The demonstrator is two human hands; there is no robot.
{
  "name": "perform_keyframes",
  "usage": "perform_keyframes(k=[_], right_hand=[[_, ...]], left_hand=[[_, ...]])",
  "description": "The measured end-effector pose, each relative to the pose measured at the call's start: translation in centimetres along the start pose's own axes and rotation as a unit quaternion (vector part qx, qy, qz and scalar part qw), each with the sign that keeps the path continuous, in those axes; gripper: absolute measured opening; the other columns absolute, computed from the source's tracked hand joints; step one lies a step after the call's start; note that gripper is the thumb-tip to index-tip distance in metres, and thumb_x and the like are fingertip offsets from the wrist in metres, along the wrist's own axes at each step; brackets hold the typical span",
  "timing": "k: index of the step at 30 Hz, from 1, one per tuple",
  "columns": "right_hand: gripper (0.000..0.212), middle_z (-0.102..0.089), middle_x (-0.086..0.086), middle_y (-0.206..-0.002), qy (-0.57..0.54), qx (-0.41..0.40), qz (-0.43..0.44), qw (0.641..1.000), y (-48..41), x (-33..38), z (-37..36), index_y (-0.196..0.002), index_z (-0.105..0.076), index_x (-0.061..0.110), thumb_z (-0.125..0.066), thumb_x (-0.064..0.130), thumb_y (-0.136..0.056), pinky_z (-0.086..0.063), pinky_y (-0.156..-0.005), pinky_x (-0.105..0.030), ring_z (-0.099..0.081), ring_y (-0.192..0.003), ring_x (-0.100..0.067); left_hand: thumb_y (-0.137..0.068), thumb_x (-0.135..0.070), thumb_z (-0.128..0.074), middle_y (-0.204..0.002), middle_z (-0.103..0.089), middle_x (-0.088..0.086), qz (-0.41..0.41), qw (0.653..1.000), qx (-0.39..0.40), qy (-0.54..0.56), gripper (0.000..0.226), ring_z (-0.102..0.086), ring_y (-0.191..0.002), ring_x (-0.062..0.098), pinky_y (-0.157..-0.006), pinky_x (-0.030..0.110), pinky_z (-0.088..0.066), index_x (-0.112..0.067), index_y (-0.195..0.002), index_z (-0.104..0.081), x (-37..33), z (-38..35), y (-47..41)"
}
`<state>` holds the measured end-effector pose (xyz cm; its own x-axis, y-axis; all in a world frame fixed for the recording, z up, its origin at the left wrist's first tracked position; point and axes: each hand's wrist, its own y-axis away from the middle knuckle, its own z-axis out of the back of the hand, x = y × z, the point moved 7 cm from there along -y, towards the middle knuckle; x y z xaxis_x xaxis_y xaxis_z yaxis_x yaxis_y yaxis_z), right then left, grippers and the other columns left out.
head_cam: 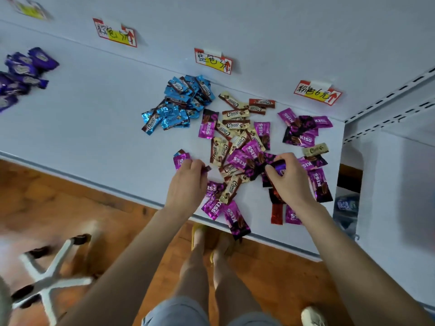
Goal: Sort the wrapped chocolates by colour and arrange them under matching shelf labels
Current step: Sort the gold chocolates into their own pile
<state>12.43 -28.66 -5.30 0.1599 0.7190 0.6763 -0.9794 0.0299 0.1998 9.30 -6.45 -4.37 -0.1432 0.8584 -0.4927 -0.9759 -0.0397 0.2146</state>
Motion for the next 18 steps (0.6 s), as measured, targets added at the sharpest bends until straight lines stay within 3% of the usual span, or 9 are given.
perform_keyframes(k=[3, 7, 13, 16, 18], right_hand=[[0.025, -0.051, -0.004, -0.097, 0.013, 0.001, 0.037, 0.999, -1.3, 2.7, -0.5, -0.108, -0.053, 0.003, -0.058, 0.018, -0.089, -0.030, -0.064, -0.011, -0.049, -0.083, -0.014], [0.029, -0.051, 0.002, -0.099, 0.010, 0.040, 0.079, 0.996, -2.7, 7.5, -2.4, -0.113, -0.053, 0.006, -0.057, 0.024, -0.090, -0.034, -0.071, -0.015, -0.050, -0.086, -0.011], [0.026, -0.052, 0.000, -0.093, -0.016, 0.105, 0.148, 0.983, -4.1, 17.2, -8.0, -0.110, -0.051, 0.007, -0.055, 0.025, -0.092, -0.035, -0.059, 0.000, -0.048, -0.073, -0.005], [0.026, -0.050, 0.004, -0.089, -0.025, 0.124, 0.177, 0.976, -4.7, 22.6, -11.9, -0.110, -0.052, 0.004, -0.055, 0.023, -0.092, -0.036, -0.061, -0.001, -0.047, -0.071, 0.000], [0.027, -0.054, -0.002, -0.095, -0.025, 0.135, 0.184, 0.973, -5.3, 25.8, -14.9, -0.109, -0.052, 0.003, -0.057, 0.023, -0.091, -0.040, -0.069, -0.009, -0.051, -0.078, -0.008]], left_hand=[[-0.095, -0.015, -0.048, -0.107, -0.053, 0.014, 0.036, 0.999, -0.023, 0.021, 0.026, -0.054, -0.093, 0.026, -0.077, 0.028, -0.041, -0.003, -0.117, -0.057, 2.3, 2.4, 1.3], [-0.093, -0.010, -0.051, -0.105, -0.051, 0.018, 0.062, 0.995, -0.056, 0.056, 0.031, -0.054, -0.093, 0.030, -0.078, 0.025, -0.037, 0.000, -0.122, -0.056, 5.0, 5.9, 2.0], [-0.091, -0.015, -0.056, -0.113, -0.051, 0.013, 0.113, 0.984, -0.107, 0.088, 0.039, -0.051, -0.093, 0.022, -0.074, 0.017, -0.030, -0.008, -0.129, -0.052, 9.6, 10.8, 1.8], [-0.089, -0.015, -0.060, -0.112, -0.052, 0.012, 0.131, 0.976, -0.136, 0.108, 0.040, -0.048, -0.089, 0.018, -0.072, 0.020, -0.032, -0.008, -0.128, -0.052, 12.9, 13.5, 1.4], [-0.089, -0.017, -0.061, -0.114, -0.053, 0.011, 0.143, 0.972, -0.147, 0.115, 0.042, -0.053, -0.094, 0.023, -0.073, 0.022, -0.035, -0.008, -0.129, -0.051, 15.8, 15.3, 0.9]])
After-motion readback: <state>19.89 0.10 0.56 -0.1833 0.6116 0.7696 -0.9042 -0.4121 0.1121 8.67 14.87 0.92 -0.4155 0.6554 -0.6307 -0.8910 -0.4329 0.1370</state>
